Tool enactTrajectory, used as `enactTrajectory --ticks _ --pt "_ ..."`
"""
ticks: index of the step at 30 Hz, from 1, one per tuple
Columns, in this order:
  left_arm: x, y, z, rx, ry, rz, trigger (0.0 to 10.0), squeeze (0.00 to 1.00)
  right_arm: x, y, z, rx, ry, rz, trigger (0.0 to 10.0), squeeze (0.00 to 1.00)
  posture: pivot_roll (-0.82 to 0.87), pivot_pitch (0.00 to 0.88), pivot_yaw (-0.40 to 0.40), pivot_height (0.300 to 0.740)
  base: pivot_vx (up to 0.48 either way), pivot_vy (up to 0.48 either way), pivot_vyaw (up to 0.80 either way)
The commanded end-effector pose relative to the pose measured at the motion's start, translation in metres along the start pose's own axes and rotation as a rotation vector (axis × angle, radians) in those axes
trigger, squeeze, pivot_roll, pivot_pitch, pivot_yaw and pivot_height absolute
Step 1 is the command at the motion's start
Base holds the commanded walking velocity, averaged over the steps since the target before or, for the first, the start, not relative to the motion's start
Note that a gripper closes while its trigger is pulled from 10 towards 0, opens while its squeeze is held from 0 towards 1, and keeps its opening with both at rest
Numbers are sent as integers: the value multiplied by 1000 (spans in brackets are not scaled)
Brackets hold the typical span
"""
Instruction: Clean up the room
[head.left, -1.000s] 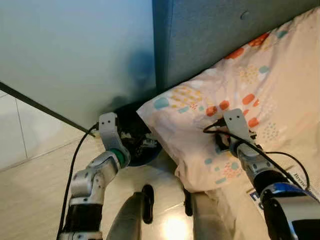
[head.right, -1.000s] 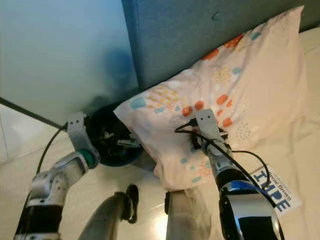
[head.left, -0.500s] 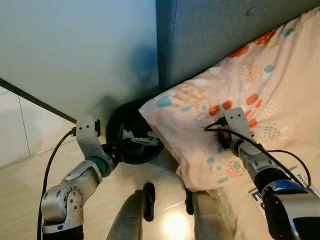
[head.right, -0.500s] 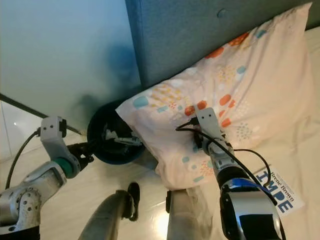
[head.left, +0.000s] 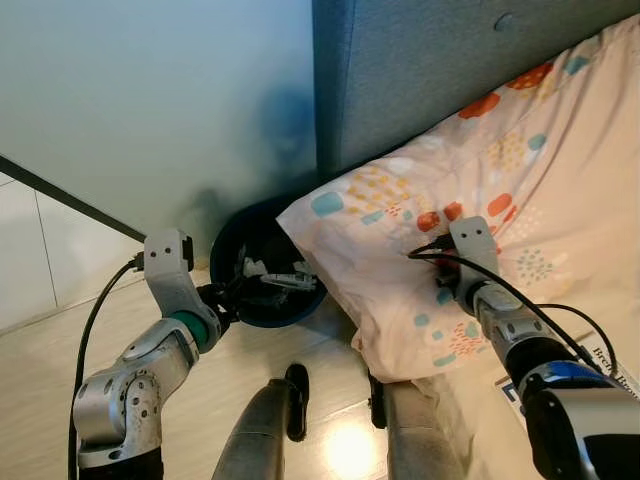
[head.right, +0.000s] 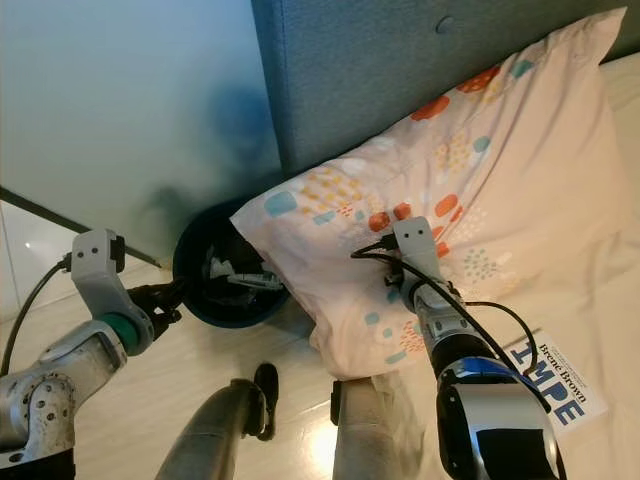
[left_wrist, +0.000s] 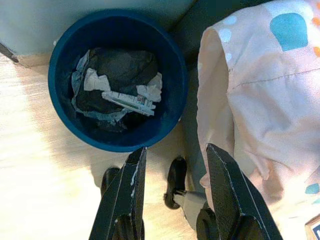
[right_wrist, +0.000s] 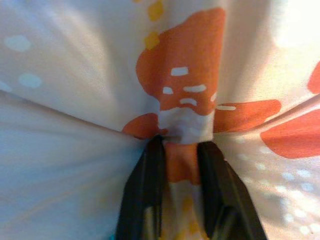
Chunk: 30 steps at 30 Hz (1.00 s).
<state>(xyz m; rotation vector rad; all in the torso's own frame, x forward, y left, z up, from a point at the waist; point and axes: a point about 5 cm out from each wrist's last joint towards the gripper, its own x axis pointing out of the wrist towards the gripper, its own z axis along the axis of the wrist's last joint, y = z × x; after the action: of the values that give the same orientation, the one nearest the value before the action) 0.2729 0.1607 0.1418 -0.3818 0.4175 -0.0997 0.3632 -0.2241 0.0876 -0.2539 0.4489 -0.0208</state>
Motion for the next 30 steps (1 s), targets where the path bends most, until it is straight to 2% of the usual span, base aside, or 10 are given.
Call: enactTrajectory --ticks 1,10,12,15,19,26,27,28,29,30 --pt "-2 7 -8 -17 36 31 10000 0 -4 -4 -31 50 106 -31 0 0 187 568 157 740 0 0 0" --pt "1 6 -8 -19 39 34 10000 0 -4 -7 -26 66 83 -49 0 0 184 561 154 740 0 0 0" --pt "4 2 -6 9 25 19 10000 0 -3 -10 -13 68 18 -62 0 0 148 513 133 740 0 0 0" --pt "7 -2 -7 42 22 1 10000 0 -2 -12 -2 61 -43 -73 0 0 148 513 133 740 0 0 0" --pt "12 -8 -5 48 10 -24 10000 0 -4 -20 23 0 -199 -118 0 0 107 456 111 740 0 0 0" --pt "16 -12 -1 43 -10 -48 10000 0 -12 -30 44 -59 -373 -169 0 0 59 389 90 740 0 0 0" --pt "18 -13 -1 43 -12 -55 10000 0 -15 -32 49 -63 -419 -185 2941 0 46 373 87 740 0 0 0" --pt "19 -14 -1 45 -14 -60 10000 0 -17 -34 52 -66 -449 -194 2941 0 46 373 87 740 0 0 0" --pt "21 -15 -2 46 -14 -67 10000 0 -20 -36 54 -61 -486 -205 10000 0 24 349 83 740 0 0 0" --pt "23 -16 -2 51 -15 -74 10000 0 -23 -38 57 -58 -517 -213 10000 0 24 349 83 740 0 0 0"
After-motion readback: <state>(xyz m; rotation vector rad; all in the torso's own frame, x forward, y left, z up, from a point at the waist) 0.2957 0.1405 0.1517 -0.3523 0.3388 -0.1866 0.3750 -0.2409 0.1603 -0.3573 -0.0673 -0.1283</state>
